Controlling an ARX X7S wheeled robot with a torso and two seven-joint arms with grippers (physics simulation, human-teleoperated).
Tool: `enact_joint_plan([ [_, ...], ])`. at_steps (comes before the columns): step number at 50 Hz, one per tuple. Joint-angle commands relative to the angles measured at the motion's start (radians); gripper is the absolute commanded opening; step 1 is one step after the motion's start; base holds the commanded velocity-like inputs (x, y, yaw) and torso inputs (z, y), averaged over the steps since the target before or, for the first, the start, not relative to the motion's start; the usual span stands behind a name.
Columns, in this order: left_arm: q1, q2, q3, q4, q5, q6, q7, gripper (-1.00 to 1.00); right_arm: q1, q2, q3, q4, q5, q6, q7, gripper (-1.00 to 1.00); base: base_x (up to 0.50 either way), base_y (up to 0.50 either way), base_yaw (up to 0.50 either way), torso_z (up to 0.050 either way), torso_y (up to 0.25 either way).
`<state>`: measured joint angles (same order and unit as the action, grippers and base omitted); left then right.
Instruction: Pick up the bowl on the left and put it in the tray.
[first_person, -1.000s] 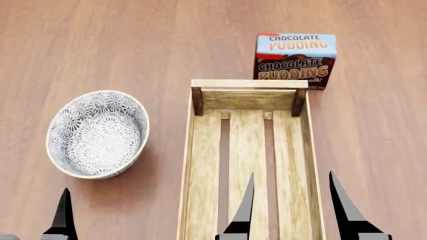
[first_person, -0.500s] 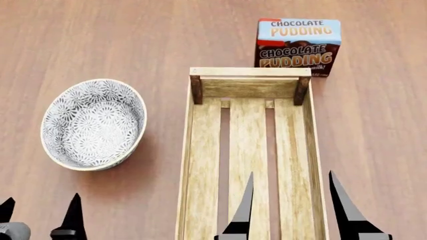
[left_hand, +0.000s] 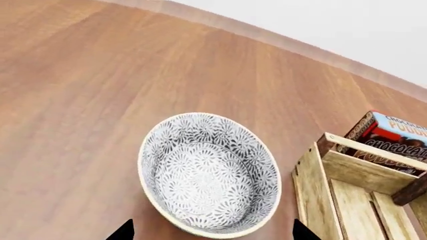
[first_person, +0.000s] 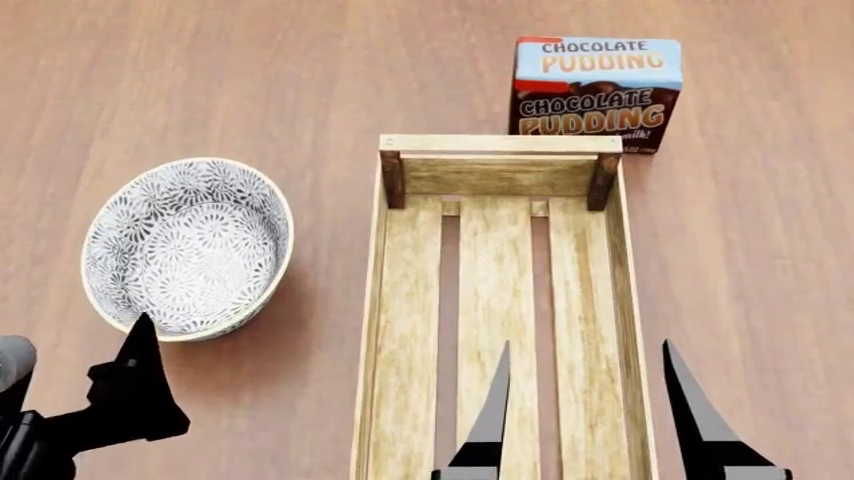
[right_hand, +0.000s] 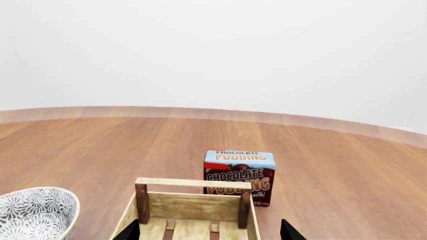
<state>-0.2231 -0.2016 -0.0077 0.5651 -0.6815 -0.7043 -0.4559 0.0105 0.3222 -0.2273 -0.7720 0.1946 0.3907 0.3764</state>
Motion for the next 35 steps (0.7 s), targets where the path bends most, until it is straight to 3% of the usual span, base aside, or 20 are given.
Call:
enact_joint_plan([
  [1,-0.081,0.038,-0.017,-0.113,0.034,0.026,0.002,1.0,-0.002,-0.015,0.026,-0.006,-0.007,-0.004,-0.022,1.0,0.0,0.0,0.0,0.0,0.0],
  [35,-0.259,0.085,-0.011,-0.444,0.021,0.08,0.016,1.0,0.004,0.002,0.022,-0.028,0.011,0.01,-0.004,1.0,0.0,0.0,0.0,0.0,0.0],
])
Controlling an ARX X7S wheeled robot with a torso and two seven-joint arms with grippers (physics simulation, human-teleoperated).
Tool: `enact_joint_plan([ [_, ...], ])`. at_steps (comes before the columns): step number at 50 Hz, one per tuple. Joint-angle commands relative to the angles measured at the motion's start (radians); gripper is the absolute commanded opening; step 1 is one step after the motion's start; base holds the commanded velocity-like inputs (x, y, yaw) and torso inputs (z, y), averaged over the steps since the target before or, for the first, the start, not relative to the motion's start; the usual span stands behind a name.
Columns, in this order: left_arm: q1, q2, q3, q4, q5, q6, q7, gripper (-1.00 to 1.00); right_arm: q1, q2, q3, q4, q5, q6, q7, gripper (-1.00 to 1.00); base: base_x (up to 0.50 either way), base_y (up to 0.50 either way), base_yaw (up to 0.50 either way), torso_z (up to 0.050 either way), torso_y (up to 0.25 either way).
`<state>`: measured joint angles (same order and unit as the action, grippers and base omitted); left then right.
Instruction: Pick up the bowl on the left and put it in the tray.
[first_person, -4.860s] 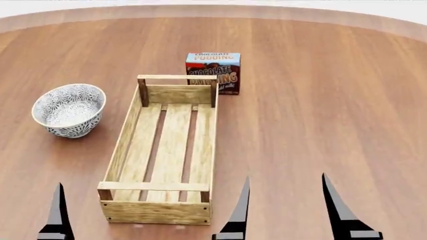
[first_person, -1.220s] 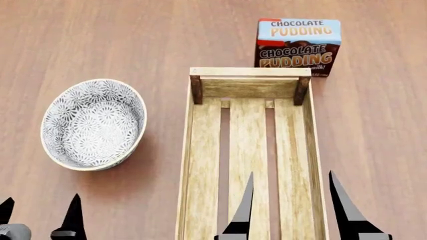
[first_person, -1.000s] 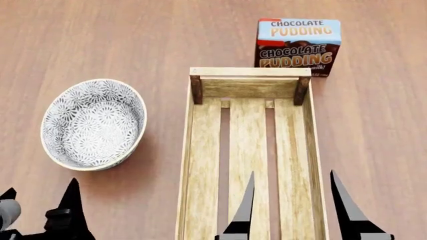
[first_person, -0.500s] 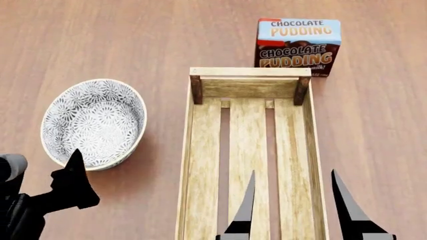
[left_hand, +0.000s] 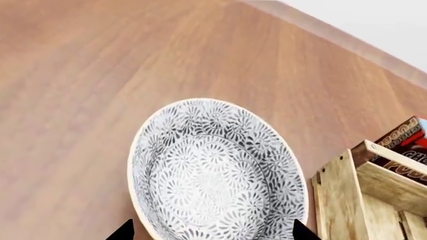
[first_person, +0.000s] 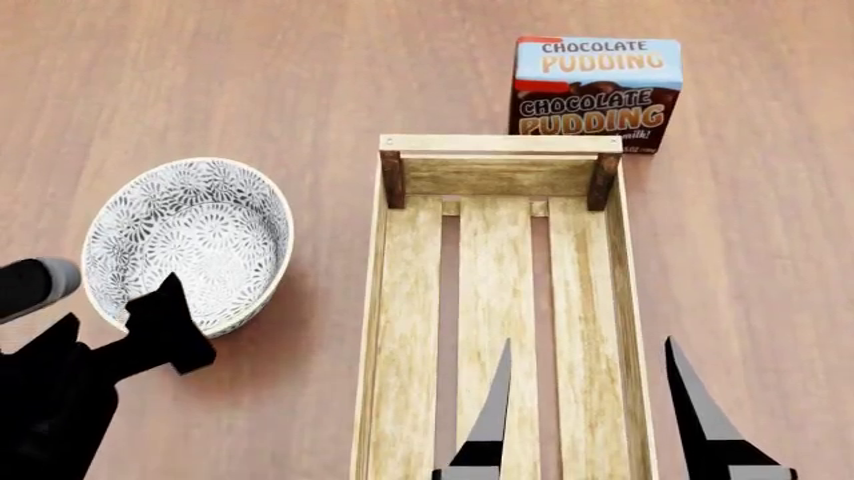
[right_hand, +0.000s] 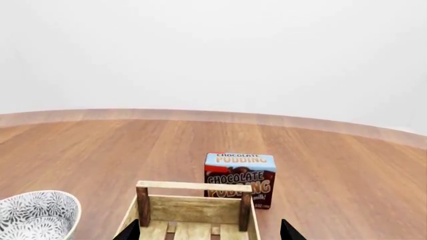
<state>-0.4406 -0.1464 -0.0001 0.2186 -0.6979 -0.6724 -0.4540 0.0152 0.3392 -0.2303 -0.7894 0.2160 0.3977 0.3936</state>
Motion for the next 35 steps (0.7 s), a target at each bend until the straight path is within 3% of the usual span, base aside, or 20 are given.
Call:
enact_joint_plan([
  [1,-0.044,0.032,-0.02,-0.105,0.037,0.051,0.014,1.0,0.0,-0.014,0.025,-0.012,-0.009,0.004,-0.02,1.0,0.0,0.0,0.0,0.0,0.0],
  [35,-0.103,0.045,0.011,-0.281,0.044,0.12,0.005,1.0,-0.002,0.0,0.024,-0.012,0.004,-0.004,-0.004,1.0,0.0,0.0,0.0,0.0,0.0],
])
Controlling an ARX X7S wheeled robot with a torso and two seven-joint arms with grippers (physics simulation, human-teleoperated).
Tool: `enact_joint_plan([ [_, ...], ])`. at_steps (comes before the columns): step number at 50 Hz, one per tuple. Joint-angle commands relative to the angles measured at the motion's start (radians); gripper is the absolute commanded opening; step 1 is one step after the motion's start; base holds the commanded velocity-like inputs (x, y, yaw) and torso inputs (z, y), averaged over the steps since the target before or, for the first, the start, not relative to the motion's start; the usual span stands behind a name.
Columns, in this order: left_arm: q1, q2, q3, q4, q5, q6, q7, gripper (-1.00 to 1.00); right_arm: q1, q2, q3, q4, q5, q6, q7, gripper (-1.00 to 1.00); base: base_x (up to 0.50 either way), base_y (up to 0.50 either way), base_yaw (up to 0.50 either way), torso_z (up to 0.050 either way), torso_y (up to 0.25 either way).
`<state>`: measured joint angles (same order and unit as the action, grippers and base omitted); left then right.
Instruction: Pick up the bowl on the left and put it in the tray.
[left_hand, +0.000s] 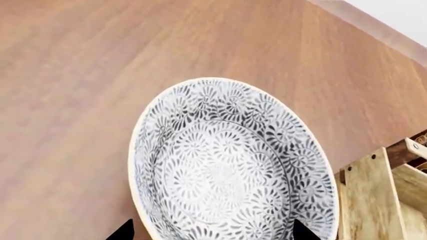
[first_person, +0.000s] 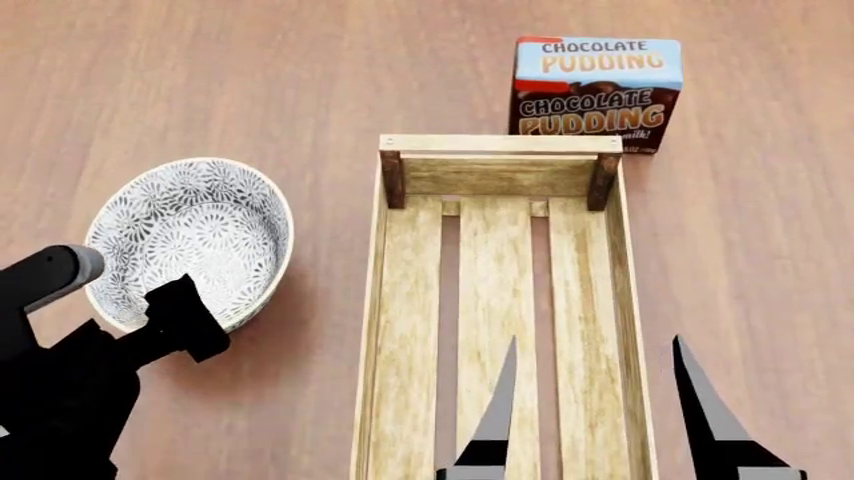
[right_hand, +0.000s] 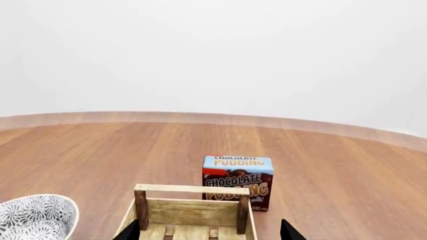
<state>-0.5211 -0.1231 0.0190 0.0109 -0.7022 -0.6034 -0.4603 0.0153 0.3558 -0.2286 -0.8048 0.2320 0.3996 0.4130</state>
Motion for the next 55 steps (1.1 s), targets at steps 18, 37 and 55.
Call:
enact_joint_plan([
  [18,-0.067,0.019,0.005,-0.173,0.053,0.079,0.007,1.0,0.0,-0.01,0.023,0.004,-0.004,-0.008,-0.016,1.0,0.0,0.0,0.0,0.0,0.0],
  [37,-0.101,0.018,0.014,-0.291,0.055,0.126,0.026,1.0,0.0,-0.003,0.017,0.008,-0.002,-0.011,-0.008,1.0,0.0,0.0,0.0,0.0,0.0],
  [55,-0.125,0.014,0.019,-0.37,0.052,0.166,0.042,1.0,0.001,0.005,0.014,0.004,0.002,-0.01,0.0,1.0,0.0,0.0,0.0,0.0,0.0],
])
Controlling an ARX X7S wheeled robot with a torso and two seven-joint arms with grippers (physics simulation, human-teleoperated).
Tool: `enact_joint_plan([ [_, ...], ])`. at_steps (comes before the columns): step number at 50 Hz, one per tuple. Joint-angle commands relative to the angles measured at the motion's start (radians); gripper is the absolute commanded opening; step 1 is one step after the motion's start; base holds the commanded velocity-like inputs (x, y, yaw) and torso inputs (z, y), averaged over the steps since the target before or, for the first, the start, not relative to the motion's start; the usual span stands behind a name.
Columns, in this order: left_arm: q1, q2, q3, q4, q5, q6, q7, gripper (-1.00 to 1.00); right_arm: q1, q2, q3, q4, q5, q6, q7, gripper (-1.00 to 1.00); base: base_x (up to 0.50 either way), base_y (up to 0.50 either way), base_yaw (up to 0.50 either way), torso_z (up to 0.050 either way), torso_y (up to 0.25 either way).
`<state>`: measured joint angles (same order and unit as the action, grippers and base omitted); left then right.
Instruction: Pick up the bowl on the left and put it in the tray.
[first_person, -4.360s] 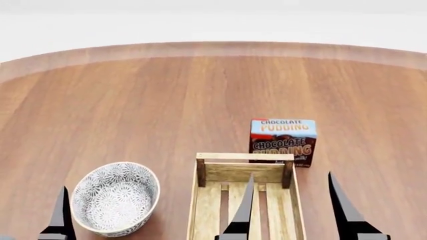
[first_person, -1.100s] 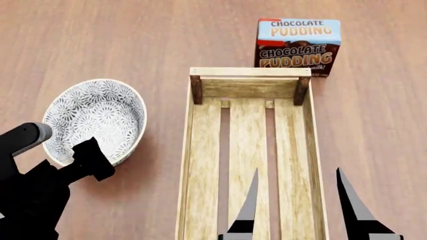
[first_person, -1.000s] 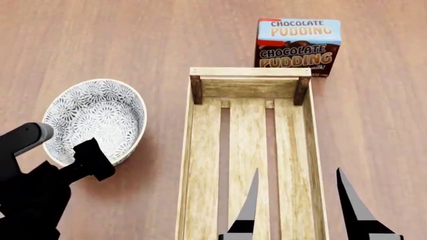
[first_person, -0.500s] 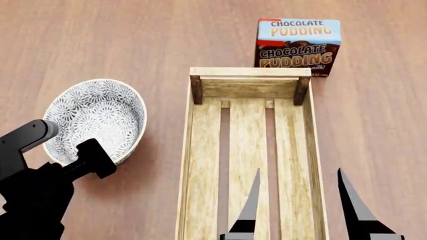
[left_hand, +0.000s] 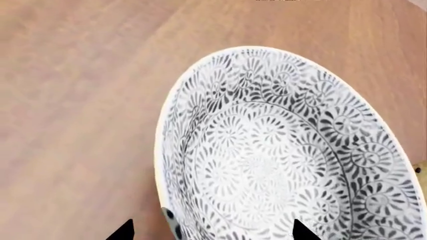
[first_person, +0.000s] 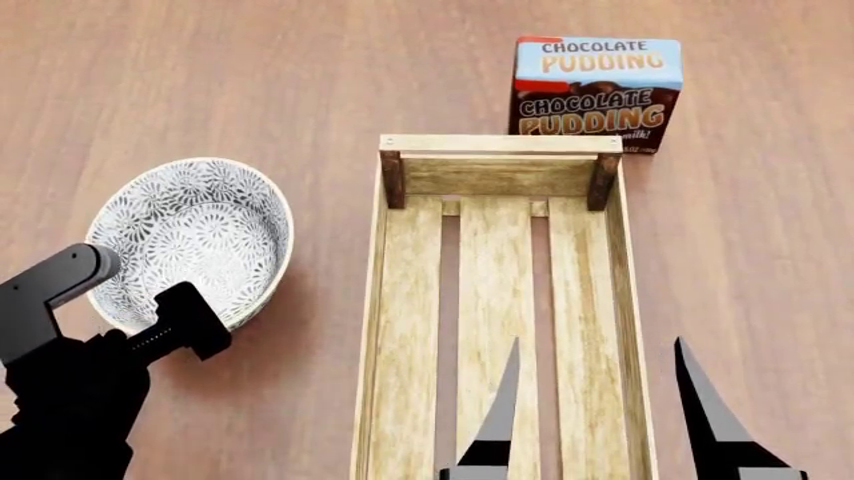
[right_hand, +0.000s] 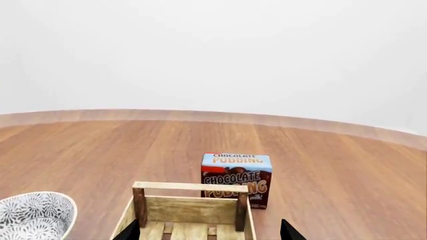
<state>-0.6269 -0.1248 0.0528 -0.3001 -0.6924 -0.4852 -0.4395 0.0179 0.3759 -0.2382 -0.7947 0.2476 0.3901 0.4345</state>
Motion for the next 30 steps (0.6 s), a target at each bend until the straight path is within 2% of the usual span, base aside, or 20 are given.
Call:
enact_joint_plan([
  [1,-0.019,0.016,-0.015,-0.06,0.041,0.05,0.022,1.0,-0.001,-0.015,0.023,-0.008,-0.014,0.0,-0.021,1.0,0.0,0.0,0.0,0.0,0.0],
  [11,-0.026,0.014,-0.012,-0.051,0.028,0.047,0.012,1.0,0.002,-0.013,0.019,-0.002,-0.012,-0.002,-0.018,1.0,0.0,0.0,0.0,0.0,0.0],
  [12,-0.027,0.014,-0.012,-0.05,0.028,0.048,0.009,-1.0,0.002,-0.013,0.019,-0.002,-0.012,-0.002,-0.018,1.0,0.0,0.0,0.0,0.0,0.0],
  [30,-0.02,0.008,-0.02,-0.04,-0.001,0.055,-0.002,-1.0,0.004,-0.01,0.007,0.007,-0.011,-0.008,-0.014,1.0,0.0,0.0,0.0,0.0,0.0],
])
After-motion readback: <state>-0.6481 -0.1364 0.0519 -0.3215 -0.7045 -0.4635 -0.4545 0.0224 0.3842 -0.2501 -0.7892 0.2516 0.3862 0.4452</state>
